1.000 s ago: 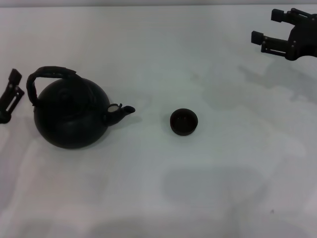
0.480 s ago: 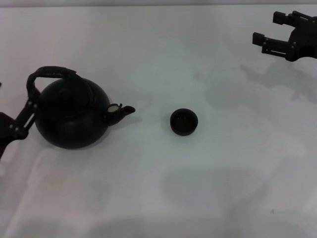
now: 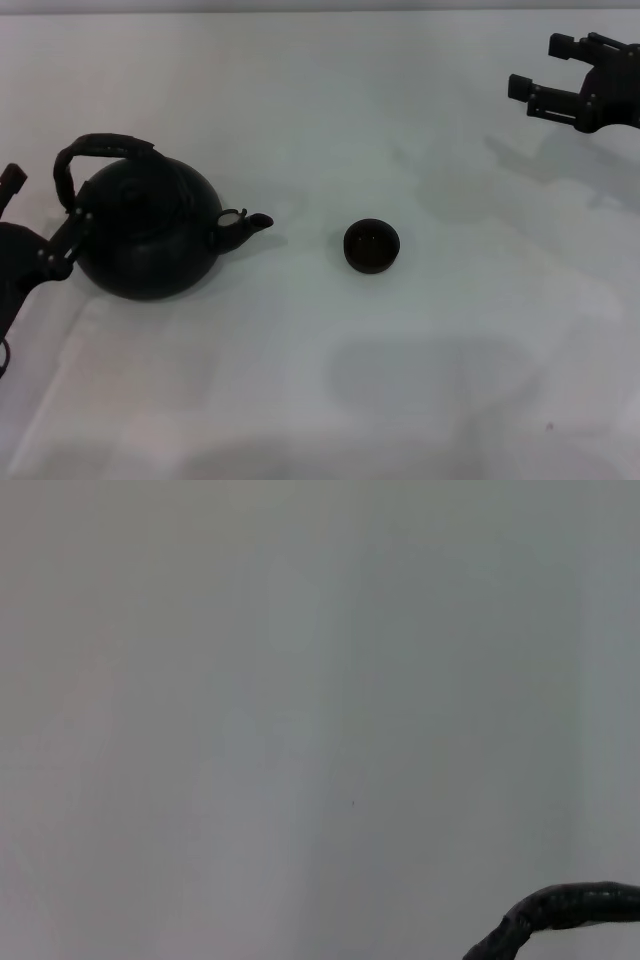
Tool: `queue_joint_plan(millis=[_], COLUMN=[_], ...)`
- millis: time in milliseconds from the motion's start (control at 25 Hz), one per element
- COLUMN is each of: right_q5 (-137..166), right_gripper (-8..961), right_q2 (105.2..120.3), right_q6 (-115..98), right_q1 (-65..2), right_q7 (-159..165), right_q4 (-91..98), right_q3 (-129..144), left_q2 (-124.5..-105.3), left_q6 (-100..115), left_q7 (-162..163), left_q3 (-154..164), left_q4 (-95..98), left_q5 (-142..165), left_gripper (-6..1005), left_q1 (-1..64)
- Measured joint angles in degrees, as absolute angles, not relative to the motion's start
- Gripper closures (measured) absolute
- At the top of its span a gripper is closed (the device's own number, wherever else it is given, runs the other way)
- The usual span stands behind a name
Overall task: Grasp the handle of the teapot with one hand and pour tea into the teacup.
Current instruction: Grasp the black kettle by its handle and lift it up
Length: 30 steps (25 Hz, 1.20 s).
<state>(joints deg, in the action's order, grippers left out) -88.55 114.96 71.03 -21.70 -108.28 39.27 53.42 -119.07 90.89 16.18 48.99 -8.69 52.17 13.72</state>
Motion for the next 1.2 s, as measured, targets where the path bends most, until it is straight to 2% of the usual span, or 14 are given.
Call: queue_joint_plan(millis=[520, 960, 1200], right_q5=[-88.5, -88.6, -88.6], right_gripper=[109, 111, 110], right_q2=[114.96, 114.96, 114.96], right_q6=[71.1, 70.4, 70.2], right_q1=[-21.7, -21.8, -22.0], right_q7=[-108.5, -109.1, -109.4], right_q4=[38.6, 38.4, 38.4], right_q3=[53.4, 53.3, 53.3], left_q2=[-118.6, -118.69, -118.62], left_q6=[87.5, 86.7, 85.4], left_q7=[18.7, 19.4, 21.9], left_q3=[50.9, 51.1, 51.1], left_q4=[-6.7, -5.6, -5.4], left_q5=[52.4, 52.4, 52.4], left_gripper=[260, 425, 684], left_q1=[15.9, 15.9, 16.5])
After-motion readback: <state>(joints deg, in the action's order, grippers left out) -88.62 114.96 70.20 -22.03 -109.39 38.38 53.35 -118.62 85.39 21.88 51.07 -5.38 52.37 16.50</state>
